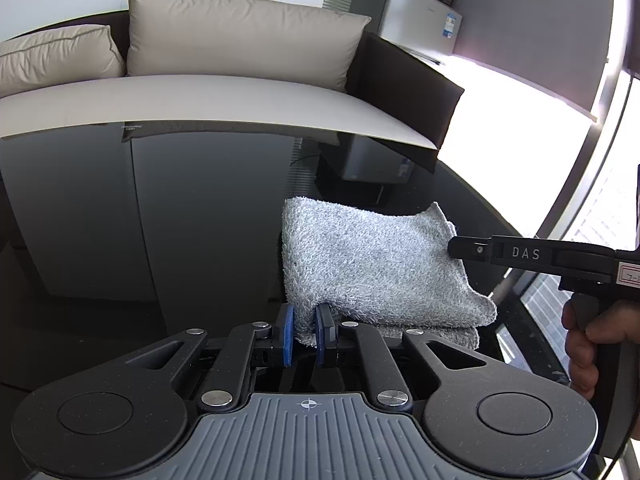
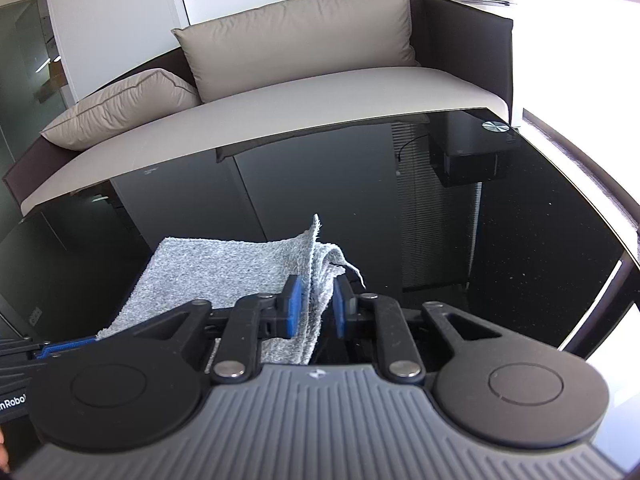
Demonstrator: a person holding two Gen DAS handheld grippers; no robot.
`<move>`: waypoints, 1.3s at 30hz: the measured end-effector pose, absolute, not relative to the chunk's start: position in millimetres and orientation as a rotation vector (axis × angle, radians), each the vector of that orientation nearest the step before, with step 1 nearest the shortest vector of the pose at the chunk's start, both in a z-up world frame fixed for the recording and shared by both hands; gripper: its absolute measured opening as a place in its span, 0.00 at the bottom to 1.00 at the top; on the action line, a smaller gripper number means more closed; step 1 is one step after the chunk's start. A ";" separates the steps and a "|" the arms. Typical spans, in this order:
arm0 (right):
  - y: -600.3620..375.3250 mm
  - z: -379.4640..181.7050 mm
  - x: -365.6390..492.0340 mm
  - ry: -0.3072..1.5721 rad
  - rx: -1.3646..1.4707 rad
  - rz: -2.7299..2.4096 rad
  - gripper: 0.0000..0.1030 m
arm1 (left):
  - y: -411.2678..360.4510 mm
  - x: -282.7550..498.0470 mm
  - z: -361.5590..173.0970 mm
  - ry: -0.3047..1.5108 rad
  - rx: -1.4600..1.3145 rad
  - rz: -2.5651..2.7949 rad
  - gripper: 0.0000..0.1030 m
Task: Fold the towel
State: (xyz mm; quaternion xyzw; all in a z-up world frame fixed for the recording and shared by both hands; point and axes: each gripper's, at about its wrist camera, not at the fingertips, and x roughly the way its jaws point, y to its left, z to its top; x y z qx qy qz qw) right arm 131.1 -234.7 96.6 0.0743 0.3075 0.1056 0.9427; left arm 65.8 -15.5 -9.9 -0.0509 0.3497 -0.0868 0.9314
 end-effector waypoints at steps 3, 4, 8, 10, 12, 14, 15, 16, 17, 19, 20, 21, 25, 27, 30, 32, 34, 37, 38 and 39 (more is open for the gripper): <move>-232.3 98.3 126.3 0.632 0.131 0.202 0.30 | -15.3 65.4 -10.8 0.721 -0.103 -0.177 0.10; -230.7 98.4 124.7 0.638 0.122 0.203 0.32 | -15.3 65.3 -11.0 0.723 -0.104 -0.176 0.10; -221.9 97.6 114.2 0.664 0.077 0.216 0.39 | -16.1 64.2 -11.7 0.727 -0.100 -0.174 0.10; -217.1 97.4 108.1 0.672 0.050 0.215 0.40 | -16.1 63.5 -12.9 0.731 -0.100 -0.171 0.10; -212.7 97.7 102.0 0.680 0.019 0.208 0.41 | -14.8 62.7 -13.0 0.731 -0.108 -0.166 0.11; -210.0 97.6 96.1 0.683 0.002 0.203 0.41 | -13.3 62.3 -12.8 0.731 -0.113 -0.159 0.12; -209.0 97.5 93.9 0.683 -0.004 0.203 0.41 | -12.3 62.1 -12.4 0.730 -0.115 -0.157 0.13; -207.5 97.1 92.1 0.683 -0.015 0.200 0.41 | -11.1 61.9 -11.9 0.729 -0.119 -0.155 0.13; -205.6 96.6 90.6 0.683 -0.030 0.198 0.41 | -10.3 61.3 -10.8 0.725 -0.121 -0.153 0.13; -202.7 96.0 89.7 0.681 -0.053 0.196 0.41 | -9.2 59.3 -7.3 0.712 -0.124 -0.152 0.15; -201.7 95.6 89.8 0.680 -0.059 0.194 0.41 | -8.8 58.0 -5.1 0.704 -0.128 -0.153 0.17; -201.2 95.2 90.1 0.678 -0.067 0.193 0.41 | -8.4 56.7 -2.8 0.696 -0.132 -0.155 0.21; -200.4 93.2 92.0 0.665 -0.103 0.184 0.46 | -8.8 52.2 6.4 0.665 -0.143 -0.162 0.30; -202.8 92.6 94.8 0.667 -0.095 0.184 0.47 | -10.7 52.6 7.7 0.660 -0.143 -0.167 0.32; -205.5 91.8 98.9 0.661 -0.102 0.181 0.47 | -13.7 57.6 3.1 0.677 -0.147 -0.169 0.32; -207.0 91.6 100.5 0.657 -0.109 0.182 0.47 | -15.8 60.8 -0.3 0.688 -0.138 -0.165 0.32; -208.2 91.4 102.0 0.651 -0.123 0.183 0.47 | -17.7 63.0 -3.1 0.697 -0.130 -0.163 0.32; -210.3 90.5 105.4 0.641 -0.143 0.190 0.47 | -20.4 63.5 -7.0 0.710 -0.114 -0.166 0.32; -212.2 90.1 107.1 0.642 -0.133 0.193 0.47 | -21.1 64.0 -8.9 0.716 -0.111 -0.164 0.32; -214.1 89.7 108.7 0.643 -0.120 0.195 0.47 | -22.0 64.3 -10.7 0.723 -0.110 -0.164 0.32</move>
